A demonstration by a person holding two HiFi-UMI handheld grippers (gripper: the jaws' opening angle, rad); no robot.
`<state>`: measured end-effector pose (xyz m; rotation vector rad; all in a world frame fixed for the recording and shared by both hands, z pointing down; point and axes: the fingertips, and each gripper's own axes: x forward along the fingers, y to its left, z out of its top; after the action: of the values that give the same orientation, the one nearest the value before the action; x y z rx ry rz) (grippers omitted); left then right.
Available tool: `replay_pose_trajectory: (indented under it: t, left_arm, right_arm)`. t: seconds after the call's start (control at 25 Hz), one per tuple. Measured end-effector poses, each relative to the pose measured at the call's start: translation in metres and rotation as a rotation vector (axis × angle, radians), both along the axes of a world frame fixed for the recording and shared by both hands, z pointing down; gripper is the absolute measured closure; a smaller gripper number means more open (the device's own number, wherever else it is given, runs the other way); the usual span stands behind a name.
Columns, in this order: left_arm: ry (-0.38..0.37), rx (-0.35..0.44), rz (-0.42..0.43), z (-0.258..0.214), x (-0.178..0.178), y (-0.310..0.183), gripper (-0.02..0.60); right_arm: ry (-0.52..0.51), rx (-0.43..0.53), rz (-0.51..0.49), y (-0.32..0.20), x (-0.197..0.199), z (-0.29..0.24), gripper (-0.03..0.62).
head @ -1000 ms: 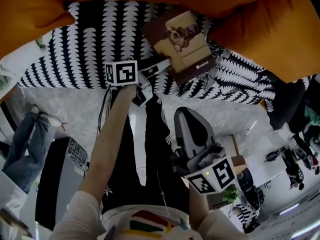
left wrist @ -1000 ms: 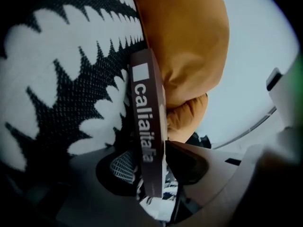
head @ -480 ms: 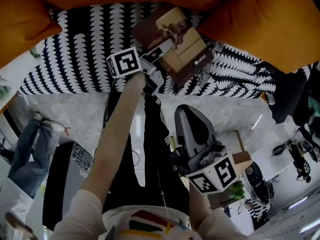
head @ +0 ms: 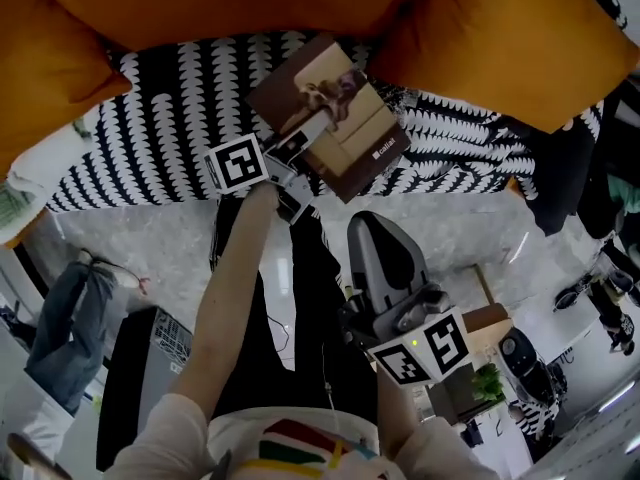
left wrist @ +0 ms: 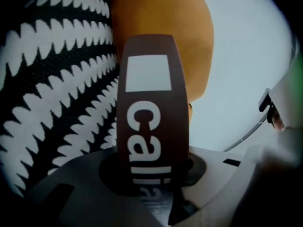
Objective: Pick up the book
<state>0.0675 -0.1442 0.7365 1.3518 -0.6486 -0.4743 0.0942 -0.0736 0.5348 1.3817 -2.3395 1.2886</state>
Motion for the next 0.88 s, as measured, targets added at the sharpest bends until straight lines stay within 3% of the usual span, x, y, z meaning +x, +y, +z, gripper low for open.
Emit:
replay_pose_trajectory:
  t: [0.16,0.32,0.4,0.52,0.72,0.88]
  left_arm:
    - [0.035,0.087,0.016,-0.077,0.008,-0.012,0.431]
    - [0.000,0.202,-0.002,-0.162,-0.016,-0.039,0.431]
    - [0.040,0.231,0.006,-0.217,-0.025,-0.035,0.431]
    - [0.087,0.303,0.064,-0.295,-0.031,-0.043,0.431]
    - [0.023,0.367,0.180,-0.385,-0.037,-0.018,0.431]
    - [-0.005,0.391,0.192,-0.424,-0.055,0.015,0.431]
  right_arm:
    - [0.071,0.114,0.025,-0.021,0.005,-0.044,0.580]
    - [0.236,0.289,0.018,-0.055,-0.013,-0.106,0.580]
    - [0.283,0.337,0.028,-0.060,-0.021,-0.149,0.580]
    - [0.285,0.427,0.062,-0.075,-0.030,-0.212,0.580]
    - [0.351,0.511,0.125,-0.074,-0.028,-0.304,0.580]
    - [0.340,0.603,0.107,-0.058,-0.038,-0.355,0.580]
